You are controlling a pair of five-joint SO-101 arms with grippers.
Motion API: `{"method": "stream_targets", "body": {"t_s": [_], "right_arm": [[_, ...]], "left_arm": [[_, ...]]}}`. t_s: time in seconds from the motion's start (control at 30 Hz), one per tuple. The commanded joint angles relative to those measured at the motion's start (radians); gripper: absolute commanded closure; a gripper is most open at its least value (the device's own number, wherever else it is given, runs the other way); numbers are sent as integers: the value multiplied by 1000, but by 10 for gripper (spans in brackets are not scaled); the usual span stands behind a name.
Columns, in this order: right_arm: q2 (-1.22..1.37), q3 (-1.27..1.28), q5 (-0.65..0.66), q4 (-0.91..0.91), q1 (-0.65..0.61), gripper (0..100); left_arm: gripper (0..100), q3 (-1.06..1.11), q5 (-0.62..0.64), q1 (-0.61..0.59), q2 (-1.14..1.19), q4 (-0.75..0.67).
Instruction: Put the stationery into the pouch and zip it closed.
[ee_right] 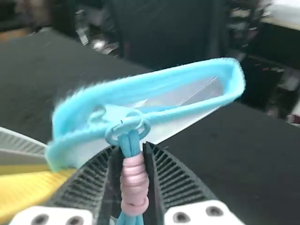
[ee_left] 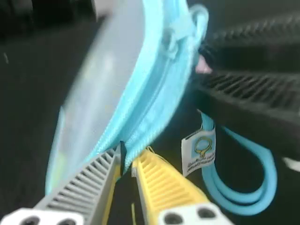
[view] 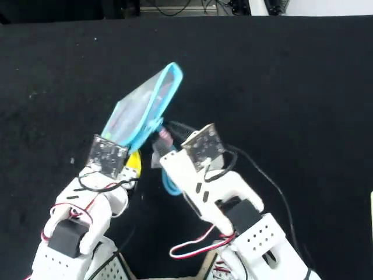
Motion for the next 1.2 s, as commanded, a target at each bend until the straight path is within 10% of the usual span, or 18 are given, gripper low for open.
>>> {"method": "stream_targets", "body": {"t_s": [0.0, 0.63, 1.17], "right_arm": [[1, -51, -2, 2, -29, 988], [1, -51, -2, 2, -32, 988], [1, -51, -2, 2, -31, 988]], "left_arm": [[970, -50, 5, -1, 12, 117], [827, -242, -173, -217, 11, 210], [823, -119, -169, -107, 12, -8]]}}
